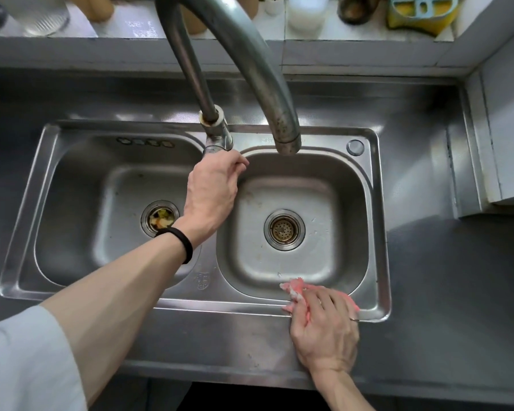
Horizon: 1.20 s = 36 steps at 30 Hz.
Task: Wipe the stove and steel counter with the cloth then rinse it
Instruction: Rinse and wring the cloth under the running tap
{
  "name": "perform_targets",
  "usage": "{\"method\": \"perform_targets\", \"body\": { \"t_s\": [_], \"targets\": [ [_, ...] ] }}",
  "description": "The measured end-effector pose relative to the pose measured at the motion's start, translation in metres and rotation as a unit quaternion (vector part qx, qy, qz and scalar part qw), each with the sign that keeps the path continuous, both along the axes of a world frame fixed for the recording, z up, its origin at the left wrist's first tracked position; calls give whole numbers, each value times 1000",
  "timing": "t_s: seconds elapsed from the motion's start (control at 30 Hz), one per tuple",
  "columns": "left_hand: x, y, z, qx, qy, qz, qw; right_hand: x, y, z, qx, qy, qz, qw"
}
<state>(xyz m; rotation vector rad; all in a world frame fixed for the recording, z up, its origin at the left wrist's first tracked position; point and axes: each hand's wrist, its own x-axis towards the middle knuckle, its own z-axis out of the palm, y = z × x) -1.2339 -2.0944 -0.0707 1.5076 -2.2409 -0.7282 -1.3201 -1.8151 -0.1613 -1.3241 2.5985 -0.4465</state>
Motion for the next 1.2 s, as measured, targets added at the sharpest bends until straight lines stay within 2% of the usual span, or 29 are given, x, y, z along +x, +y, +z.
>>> {"method": "perform_targets", "body": {
  "t_s": [0.47,0.6,0.73,0.9,1.07,1.1,1.2],
  "targets": [
    [5,-2,-7,-11,6,-16,1000,0,0,0,-17,21,8,1000],
    [4,-1,-9,-11,1,-12,1000,-1,-2,4,-18,4,24,1000],
    [4,-1,-7,6,7,-10,1000,-11,-1,17,-19,-105,17,994],
    [8,3,-6,50,46,8,998,-28,-7,32,42,-258,10,965],
    [13,27,-1,9,110,29,993,-42,-13,50,53,-362,-15,931],
    [15,32,-1,0,118,38,992,-44,-16,58,47,-333,-6,942],
    [20,48,-4,-13,139,61,988,-51,-25,77,34,-169,41,984]
  ]
}}
